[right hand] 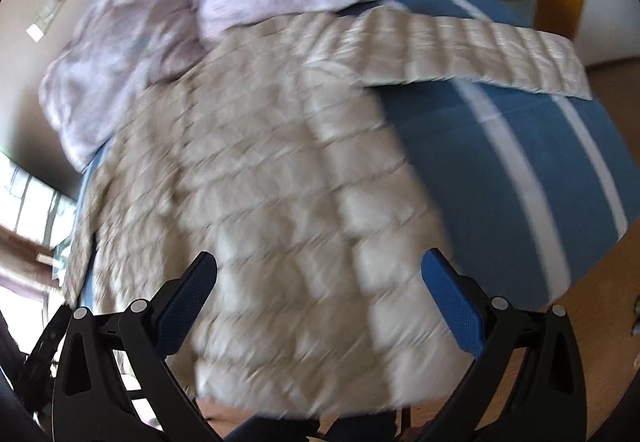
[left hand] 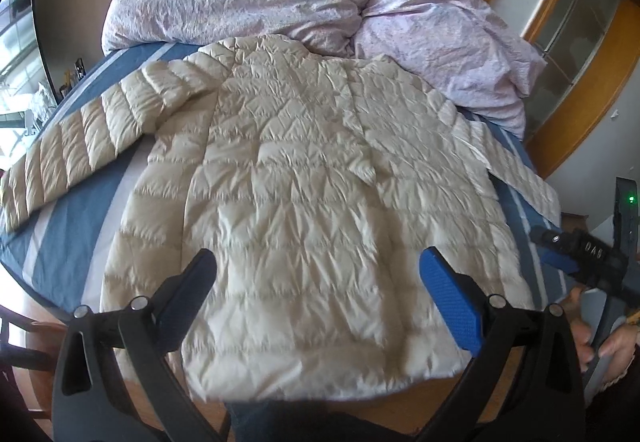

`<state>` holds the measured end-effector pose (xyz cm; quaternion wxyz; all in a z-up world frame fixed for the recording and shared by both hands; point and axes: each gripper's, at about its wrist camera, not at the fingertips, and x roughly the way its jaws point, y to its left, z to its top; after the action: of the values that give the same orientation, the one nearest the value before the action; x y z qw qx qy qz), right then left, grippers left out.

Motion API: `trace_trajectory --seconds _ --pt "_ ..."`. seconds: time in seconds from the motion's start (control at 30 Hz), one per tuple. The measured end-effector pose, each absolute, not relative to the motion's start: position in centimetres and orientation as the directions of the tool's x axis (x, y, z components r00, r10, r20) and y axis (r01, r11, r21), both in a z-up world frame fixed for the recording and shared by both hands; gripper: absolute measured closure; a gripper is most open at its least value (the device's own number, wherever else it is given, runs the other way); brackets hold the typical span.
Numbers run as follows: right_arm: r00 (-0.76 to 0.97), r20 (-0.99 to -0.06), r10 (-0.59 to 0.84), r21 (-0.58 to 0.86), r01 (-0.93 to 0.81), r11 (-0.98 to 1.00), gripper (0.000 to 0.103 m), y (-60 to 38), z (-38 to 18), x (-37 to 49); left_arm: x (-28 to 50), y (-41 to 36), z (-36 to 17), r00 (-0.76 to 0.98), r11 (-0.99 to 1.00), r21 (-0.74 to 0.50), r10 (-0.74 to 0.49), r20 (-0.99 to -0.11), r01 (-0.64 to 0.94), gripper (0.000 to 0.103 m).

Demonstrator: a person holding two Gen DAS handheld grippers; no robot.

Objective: Fold large clothes
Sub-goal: 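Grasp the sleeve cuff of the cream jacket with the right gripper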

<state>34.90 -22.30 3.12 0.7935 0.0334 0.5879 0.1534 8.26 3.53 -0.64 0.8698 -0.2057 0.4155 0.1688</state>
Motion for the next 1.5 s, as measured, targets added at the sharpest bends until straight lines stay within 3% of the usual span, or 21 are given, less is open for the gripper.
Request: trace_trajectory --seconds 0.33,0.6,0.73,0.83,1.0,1.13,1.2,1.27,1.5 --pt "0.320 -0.943 0.089 0.118 0.072 0.990 0.001 -31.4 0.3 46.6 14.1 5.6 -2.1 0.532 0.853 -0.167 0.145 -0.834 -0.494 0.002" --pt "0.351 -0.930 -0.107 0.003 0.298 0.955 0.017 -40.8 -0.8 55.4 15.3 5.6 -3.4 0.476 0.855 -0.137 0.140 -0.868 -0.500 0.002" --pt "0.330 -0.933 -0.140 0.001 0.393 0.919 0.018 -44.8 -1.8 57.5 15.3 6.0 -3.4 0.460 0.849 -0.118 0.158 -0.874 -0.515 0.002" --pt "0.296 -0.948 -0.119 0.031 0.456 0.889 0.025 -47.2 -3.3 58.4 15.2 6.5 -3.3 0.453 0.841 -0.113 0.166 -0.876 -0.528 0.002" --pt "0.263 -0.961 -0.085 0.049 0.464 0.884 0.049 -48.1 -5.0 58.4 14.7 7.5 -3.3 0.445 0.829 -0.114 0.173 -0.879 -0.547 0.002" --pt "0.263 -0.958 -0.117 0.010 0.437 0.899 0.055 -47.6 -5.6 58.2 14.3 8.3 -3.4 0.438 0.817 -0.113 0.182 -0.880 -0.565 0.002" --pt "0.268 -0.956 -0.117 0.006 0.419 0.908 0.077 -46.9 -5.4 58.2 14.1 8.8 -3.4 0.436 0.812 -0.111 0.188 -0.880 -0.574 0.002" --pt "0.286 -0.953 -0.100 0.023 0.398 0.917 0.091 -46.3 -4.9 58.2 13.8 9.3 -3.4 0.433 0.805 -0.110 0.194 -0.880 -0.583 0.002" --pt "0.443 -0.890 -0.110 0.002 0.247 0.969 0.097 -39.8 0.3 58.9 12.8 11.9 -3.1 0.444 0.776 -0.128 0.210 -0.871 -0.618 0.002"
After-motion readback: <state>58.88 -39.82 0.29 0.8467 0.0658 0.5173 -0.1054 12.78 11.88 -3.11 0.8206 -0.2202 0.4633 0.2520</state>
